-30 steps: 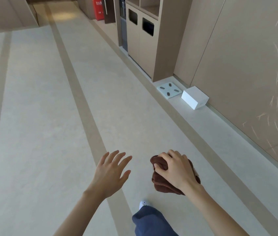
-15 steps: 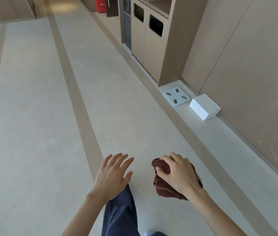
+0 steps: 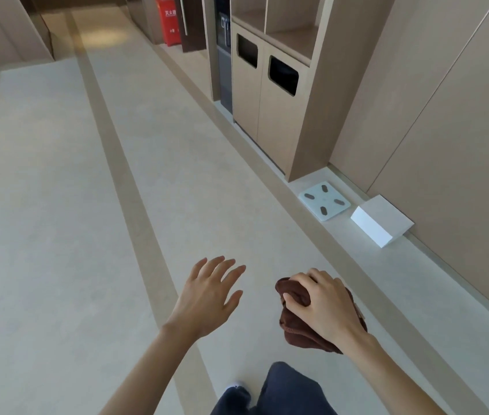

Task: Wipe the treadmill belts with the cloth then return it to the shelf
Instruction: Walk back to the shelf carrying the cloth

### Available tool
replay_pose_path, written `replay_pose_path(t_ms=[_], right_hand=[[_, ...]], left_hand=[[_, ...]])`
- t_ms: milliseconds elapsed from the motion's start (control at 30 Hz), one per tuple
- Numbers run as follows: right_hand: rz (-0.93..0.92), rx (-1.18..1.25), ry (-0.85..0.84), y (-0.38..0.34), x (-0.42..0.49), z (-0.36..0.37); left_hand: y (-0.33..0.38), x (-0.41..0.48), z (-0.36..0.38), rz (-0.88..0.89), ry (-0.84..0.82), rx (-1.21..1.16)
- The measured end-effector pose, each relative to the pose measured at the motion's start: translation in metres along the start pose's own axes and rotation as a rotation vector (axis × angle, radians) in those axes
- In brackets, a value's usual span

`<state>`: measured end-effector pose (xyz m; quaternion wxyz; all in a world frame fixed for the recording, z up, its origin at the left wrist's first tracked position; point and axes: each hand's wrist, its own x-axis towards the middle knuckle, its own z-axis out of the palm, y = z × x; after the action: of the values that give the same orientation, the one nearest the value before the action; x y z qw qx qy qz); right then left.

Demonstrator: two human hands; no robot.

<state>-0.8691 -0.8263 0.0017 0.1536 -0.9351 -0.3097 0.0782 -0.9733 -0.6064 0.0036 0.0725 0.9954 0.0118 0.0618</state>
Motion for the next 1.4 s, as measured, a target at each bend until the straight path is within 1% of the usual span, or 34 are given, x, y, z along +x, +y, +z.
replay_pose_path(t_ms=[133,267,467,633,700,833,933,1067,1200,1400], right_hand=[[0.024,-0.002,-0.033,0.008,0.049,0.01],[0.025,-0.005,-0.065,0.032,0.113,0.014],[0.034,-0.039,-0.056,0.075,0.237,-0.014],[0.015,-0.011,-0.004,0.103,0.344,-0.051],[0.017,-0.017,-0.005,0.112,0.379,-0.061],[0.086,0.139,0.042,0.124,0.426,-0.066],[0.086,0.128,0.005,0.131,0.461,-0.063],[0.118,0.141,0.023,0.141,0.513,-0.061],[0.152,0.109,0.031,0.147,0.583,-0.068],[0.16,0.097,0.094,0.137,0.71,-0.094]], left_hand=[[-0.027,0.048,0.017,0.021,-0.055,0.0],[-0.049,0.112,0.037,0.02,-0.069,0.023],[-0.078,0.239,0.037,0.058,-0.007,0.022],[-0.102,0.345,0.033,-0.013,0.055,-0.06],[-0.112,0.372,0.037,-0.016,0.059,-0.057],[-0.13,0.411,0.045,0.026,0.054,0.01],[-0.149,0.45,0.053,0.076,0.071,0.023],[-0.185,0.502,0.062,0.127,0.055,0.036],[-0.233,0.563,0.069,0.157,0.075,0.023],[-0.303,0.684,0.054,0.188,0.163,-0.013]])
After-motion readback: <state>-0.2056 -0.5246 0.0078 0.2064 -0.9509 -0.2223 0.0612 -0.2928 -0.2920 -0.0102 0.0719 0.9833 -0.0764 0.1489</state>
